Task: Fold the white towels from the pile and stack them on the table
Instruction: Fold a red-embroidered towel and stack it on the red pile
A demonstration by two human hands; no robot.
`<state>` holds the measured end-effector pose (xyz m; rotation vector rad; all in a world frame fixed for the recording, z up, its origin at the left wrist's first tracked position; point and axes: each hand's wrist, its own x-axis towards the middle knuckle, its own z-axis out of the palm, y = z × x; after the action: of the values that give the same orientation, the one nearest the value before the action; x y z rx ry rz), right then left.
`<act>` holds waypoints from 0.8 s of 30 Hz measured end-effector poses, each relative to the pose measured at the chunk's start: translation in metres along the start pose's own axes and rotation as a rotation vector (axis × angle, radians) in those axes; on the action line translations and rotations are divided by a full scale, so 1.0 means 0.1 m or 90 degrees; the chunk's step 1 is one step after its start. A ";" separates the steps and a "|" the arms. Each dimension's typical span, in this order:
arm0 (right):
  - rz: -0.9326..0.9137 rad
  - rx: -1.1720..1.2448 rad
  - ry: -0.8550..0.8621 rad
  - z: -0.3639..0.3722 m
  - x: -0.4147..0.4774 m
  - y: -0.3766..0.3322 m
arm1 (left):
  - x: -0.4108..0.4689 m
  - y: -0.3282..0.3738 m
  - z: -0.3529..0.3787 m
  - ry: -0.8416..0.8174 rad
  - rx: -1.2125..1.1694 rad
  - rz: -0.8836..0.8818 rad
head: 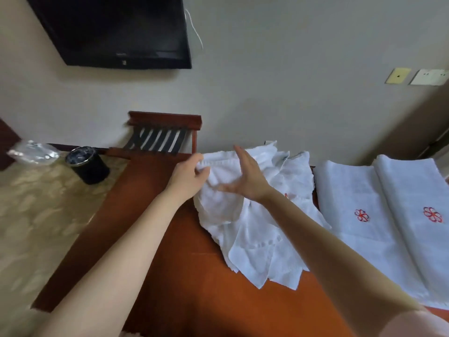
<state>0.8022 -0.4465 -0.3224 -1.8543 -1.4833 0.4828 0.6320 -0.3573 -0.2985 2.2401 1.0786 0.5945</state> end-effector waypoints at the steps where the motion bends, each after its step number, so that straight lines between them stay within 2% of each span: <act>1: -0.024 -0.037 0.020 0.02 0.08 -0.11 | -0.02 0.00 -0.15 0.010 -0.013 0.018; 3: -0.034 -0.063 0.024 0.05 0.24 -0.33 | -0.02 -0.02 -0.44 0.040 -0.028 0.052; 7: 0.056 0.036 -0.019 0.19 0.53 -0.76 | -0.01 -0.18 -0.88 0.100 -0.087 0.082; 11: 0.055 0.076 0.061 0.52 0.64 -1.16 | 0.03 -0.61 -1.21 0.109 -0.169 0.130; 13: 0.044 0.051 0.100 0.68 0.70 -1.38 | 0.05 -0.89 -1.36 0.135 -0.221 0.120; 15: 0.031 0.059 0.113 0.83 0.74 -1.62 | 0.10 -1.16 -1.51 0.119 -0.269 0.098; 19: 0.016 0.107 0.133 1.03 0.85 -2.02 | 0.23 -1.41 -1.70 -0.016 -0.430 0.026; 21: 0.012 0.147 0.160 1.09 0.93 -2.15 | 0.26 -1.45 -1.72 -0.046 -0.452 0.003; 24: 0.021 0.212 0.158 1.28 1.07 -2.26 | 0.27 -1.60 -1.75 0.013 -0.418 -0.050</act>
<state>0.5895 -0.2861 -0.2336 -1.6119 -1.1348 0.4648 0.4540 -0.2011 -0.2720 1.6174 0.8175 0.8009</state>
